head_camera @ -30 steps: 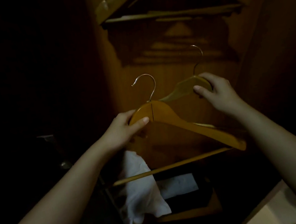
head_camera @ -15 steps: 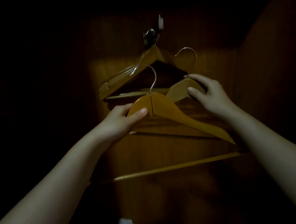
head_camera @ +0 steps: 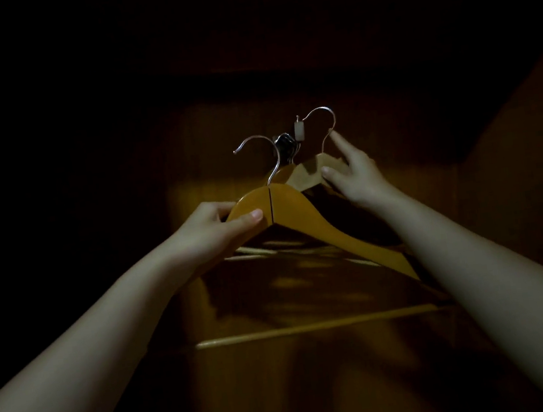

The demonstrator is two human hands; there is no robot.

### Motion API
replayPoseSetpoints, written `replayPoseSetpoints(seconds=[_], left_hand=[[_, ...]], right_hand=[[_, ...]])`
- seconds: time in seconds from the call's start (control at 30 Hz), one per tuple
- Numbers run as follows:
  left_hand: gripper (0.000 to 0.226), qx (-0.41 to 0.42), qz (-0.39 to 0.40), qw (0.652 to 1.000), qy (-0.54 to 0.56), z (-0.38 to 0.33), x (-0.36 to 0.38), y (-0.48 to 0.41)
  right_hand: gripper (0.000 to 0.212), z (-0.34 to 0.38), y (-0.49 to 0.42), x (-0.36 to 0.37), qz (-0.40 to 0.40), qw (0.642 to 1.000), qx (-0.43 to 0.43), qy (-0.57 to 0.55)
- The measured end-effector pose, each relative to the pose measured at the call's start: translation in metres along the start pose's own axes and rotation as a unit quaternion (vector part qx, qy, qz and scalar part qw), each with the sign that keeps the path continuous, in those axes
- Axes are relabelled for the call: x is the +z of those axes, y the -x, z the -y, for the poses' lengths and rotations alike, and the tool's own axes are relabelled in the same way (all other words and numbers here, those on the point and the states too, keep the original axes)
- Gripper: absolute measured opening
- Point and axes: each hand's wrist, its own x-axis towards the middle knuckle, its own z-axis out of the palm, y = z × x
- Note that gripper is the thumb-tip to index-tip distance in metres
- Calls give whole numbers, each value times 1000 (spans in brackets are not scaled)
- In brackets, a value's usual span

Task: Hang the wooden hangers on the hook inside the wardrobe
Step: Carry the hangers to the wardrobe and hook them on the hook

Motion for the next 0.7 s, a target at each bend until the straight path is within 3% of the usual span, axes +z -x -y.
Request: replayPoseSetpoints(seconds=[0.23,0.4,0.53,0.7], left_hand=[[33,-13,-6,1000,2,13,4,-19],[28,-1,-28,999,-25,13,1,-24],[31,1,-31,999,-28,13,4,-20],[29,4,-24,999,-24,10,7,-11]], right_hand=[[78,-2,-41,33,59,998,23,-27],[67,-13,-47,42,58,997,10,50],[45,-17,-41,46,29,997,40,55],[47,-12,-31,48,19,976,53,210]])
